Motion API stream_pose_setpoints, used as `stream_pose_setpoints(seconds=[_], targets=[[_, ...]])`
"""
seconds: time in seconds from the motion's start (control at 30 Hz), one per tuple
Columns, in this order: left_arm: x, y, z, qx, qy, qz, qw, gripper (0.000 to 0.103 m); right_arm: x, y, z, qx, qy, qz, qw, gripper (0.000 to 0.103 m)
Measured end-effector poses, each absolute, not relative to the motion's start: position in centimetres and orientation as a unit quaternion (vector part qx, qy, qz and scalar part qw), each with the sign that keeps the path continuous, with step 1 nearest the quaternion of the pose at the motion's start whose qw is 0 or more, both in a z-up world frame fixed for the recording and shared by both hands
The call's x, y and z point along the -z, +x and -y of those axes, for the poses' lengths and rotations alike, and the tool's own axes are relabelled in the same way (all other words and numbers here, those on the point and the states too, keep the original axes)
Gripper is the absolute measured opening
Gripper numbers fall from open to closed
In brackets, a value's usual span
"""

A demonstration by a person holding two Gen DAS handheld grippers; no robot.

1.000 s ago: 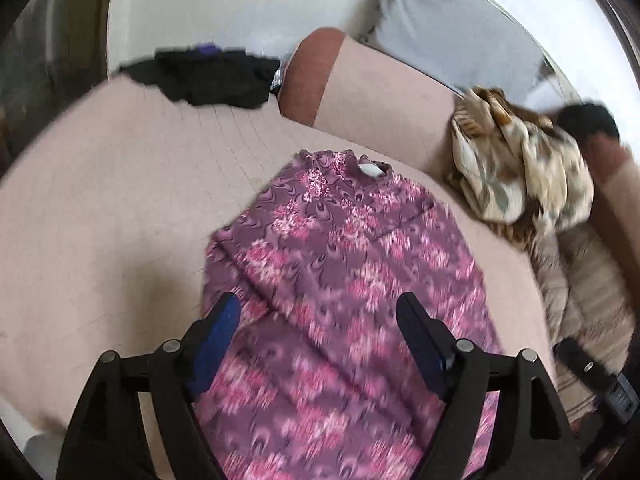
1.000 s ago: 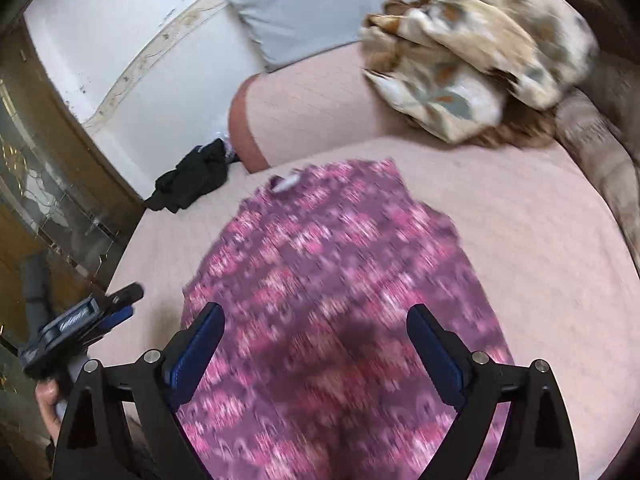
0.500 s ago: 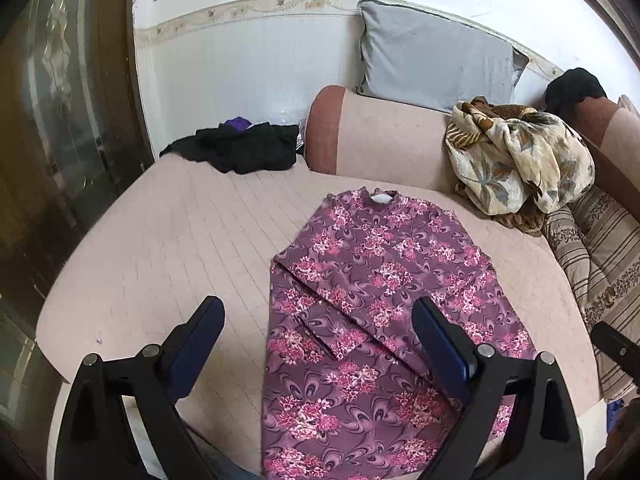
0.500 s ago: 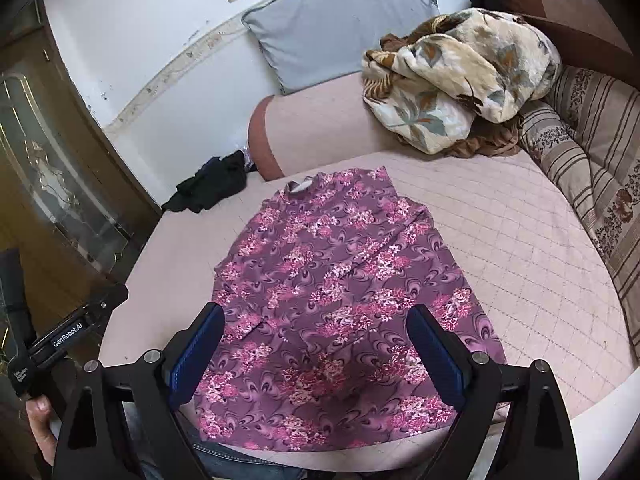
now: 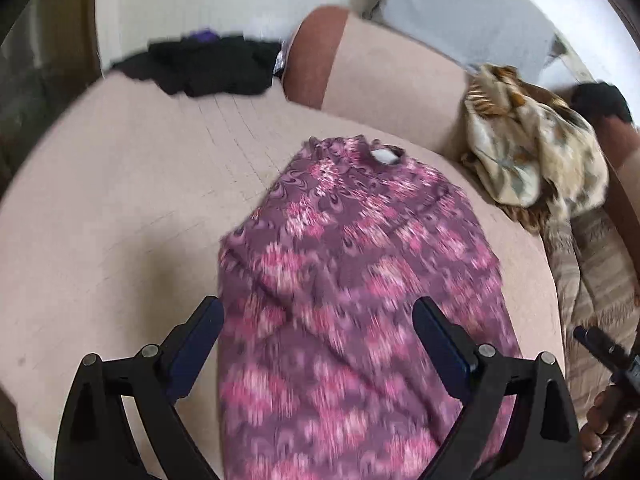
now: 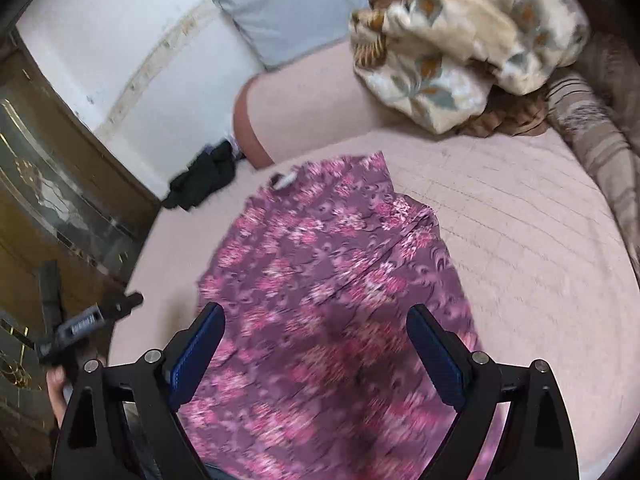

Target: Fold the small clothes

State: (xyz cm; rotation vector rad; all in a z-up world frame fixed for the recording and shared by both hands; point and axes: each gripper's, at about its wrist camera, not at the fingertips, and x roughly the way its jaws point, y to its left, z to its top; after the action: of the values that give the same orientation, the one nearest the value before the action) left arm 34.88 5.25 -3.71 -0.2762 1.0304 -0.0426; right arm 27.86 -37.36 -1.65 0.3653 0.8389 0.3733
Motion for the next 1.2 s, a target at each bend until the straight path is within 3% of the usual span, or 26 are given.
stream_pose_setpoints(seconds=[0.17, 0.4, 0.6, 0.7, 0.73, 0.77, 0.8, 0.83, 0.93, 1.03, 1.2], targets=[[7.5, 44.3, -5.8, 0.012, -0.133, -0.513, 0.848, 0.095, 5.0, 37.4, 37.6, -0.208, 0.172, -0.445, 0.854, 0.085], [12.8, 56.2, -5.9, 0.030, -0.144, -0.544, 0.826, 0.094, 9.3, 50.7, 36.9, -0.195, 0.154, -0.487, 0.837, 0.083], [14.9, 61.1, -5.4, 0.033, -0.125, -0.551, 0.825, 0.094, 11.7, 60.1, 37.1, -0.148, 0.176, -0.507, 0.831, 0.081], [15.7, 62.1, -4.4, 0.019, -0.111, -0.546, 0.830, 0.085, 12.0, 62.1, 35.9, -0.132, 0.141, -0.518, 0.834, 0.067], [15.7, 62.4, -4.1, 0.011, -0.103, -0.543, 0.833, 0.075, 11.8, 62.2, 35.4, -0.121, 0.120, -0.517, 0.839, 0.052], [15.6, 62.6, -3.8, 0.007, -0.095, -0.543, 0.835, 0.066, 11.6, 62.1, 34.9, -0.115, 0.104, -0.516, 0.842, 0.028], [15.5, 62.9, -3.5, 0.000, -0.085, -0.543, 0.835, 0.040, 11.6, 62.3, 34.6, -0.124, 0.104, -0.520, 0.839, 0.016], [15.4, 63.0, -3.4, 0.001, -0.082, -0.545, 0.834, 0.008, 11.7, 62.2, 34.3, -0.127, 0.103, -0.525, 0.835, 0.006], [14.5, 63.3, -4.1, 0.010, -0.095, -0.558, 0.825, 0.006, 11.1, 61.5, 33.5, -0.110, 0.076, -0.519, 0.844, 0.005], [10.5, 60.9, -5.6, 0.019, -0.119, -0.520, 0.846, 0.006, 9.0, 60.0, 34.7, -0.109, 0.099, -0.491, 0.859, 0.005], [2.2, 51.3, -6.1, 0.046, -0.155, -0.471, 0.867, 0.005, 3.3, 51.8, 36.9, -0.131, 0.114, -0.428, 0.887, 0.005]])
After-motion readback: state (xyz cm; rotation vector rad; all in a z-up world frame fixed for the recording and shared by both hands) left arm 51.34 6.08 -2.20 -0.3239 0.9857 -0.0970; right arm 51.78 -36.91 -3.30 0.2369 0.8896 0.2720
